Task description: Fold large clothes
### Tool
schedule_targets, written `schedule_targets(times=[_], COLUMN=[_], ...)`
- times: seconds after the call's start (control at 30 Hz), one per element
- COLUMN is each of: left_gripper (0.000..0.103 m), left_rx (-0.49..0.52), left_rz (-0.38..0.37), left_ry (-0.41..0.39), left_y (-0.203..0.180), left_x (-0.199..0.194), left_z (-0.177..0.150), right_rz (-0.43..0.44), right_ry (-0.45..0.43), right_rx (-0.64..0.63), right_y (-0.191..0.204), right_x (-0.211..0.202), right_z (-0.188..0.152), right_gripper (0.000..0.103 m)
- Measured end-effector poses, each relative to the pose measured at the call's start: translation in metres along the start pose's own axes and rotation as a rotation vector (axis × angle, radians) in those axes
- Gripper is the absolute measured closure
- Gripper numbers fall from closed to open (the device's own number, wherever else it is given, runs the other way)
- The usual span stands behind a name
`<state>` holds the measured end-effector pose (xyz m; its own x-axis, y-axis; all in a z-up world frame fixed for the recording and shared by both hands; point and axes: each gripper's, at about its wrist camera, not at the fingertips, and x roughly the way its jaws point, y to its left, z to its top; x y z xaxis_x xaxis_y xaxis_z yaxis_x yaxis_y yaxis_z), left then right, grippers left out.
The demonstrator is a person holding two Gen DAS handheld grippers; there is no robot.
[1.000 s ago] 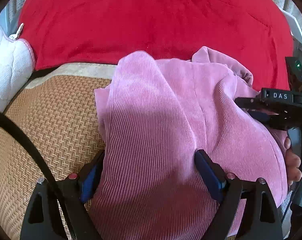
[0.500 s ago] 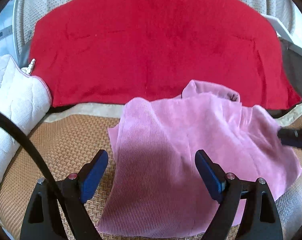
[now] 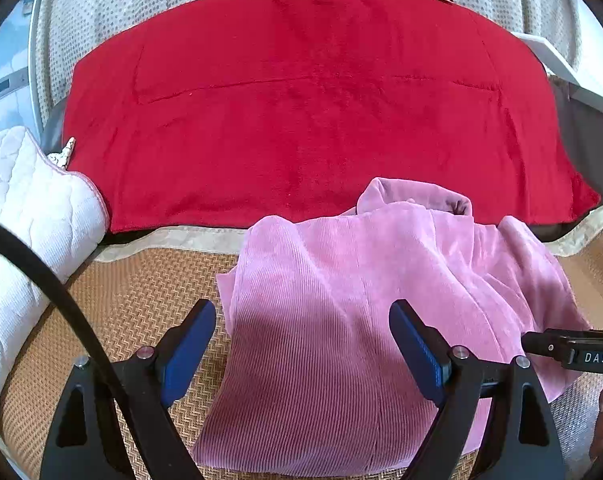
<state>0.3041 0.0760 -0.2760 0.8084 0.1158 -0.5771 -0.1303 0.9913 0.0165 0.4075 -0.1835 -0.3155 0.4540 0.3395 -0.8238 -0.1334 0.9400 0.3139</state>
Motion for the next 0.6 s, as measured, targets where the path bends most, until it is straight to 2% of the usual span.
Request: schedule_targets(times=[0.27,0.37,0.43,0.53,0.6], left_gripper=[0.014,0.014,0.014,0.014,0.013], left_rx=[0.012,0.026,0.026,0.026,0.028], left_rz=[0.012,0.02,0.002,-0.011,-0.011], left_ry=[0.012,0.041,0.111,0.219,0.221], left_y=[0.0,-0.003,-0.003,-0.004,-0.004], left_x=[0.004,0.011,0.025,0.046,0.049], left_z=[-0.003,-0.006,-0.011,-0.022,-0.024], right_rz=[0.004,0.01,0.015,0.066,0.084], right_ry=[-0.008,-0.014,-0.018,-0.022,-0.018], right_rx=[-0.016,-0.018,-0.02,-0.023,-0.028], right_y=[-0.001,-0.002,-0.003,-0.004,-0.005], right_x=[0.005,-0.001,-0.001,-0.002,-0.002], right_z=[0.001,-0.005,-0.005,-0.006,-0.006], right_gripper=[0.041,0.04,0.039,0.028,0.026])
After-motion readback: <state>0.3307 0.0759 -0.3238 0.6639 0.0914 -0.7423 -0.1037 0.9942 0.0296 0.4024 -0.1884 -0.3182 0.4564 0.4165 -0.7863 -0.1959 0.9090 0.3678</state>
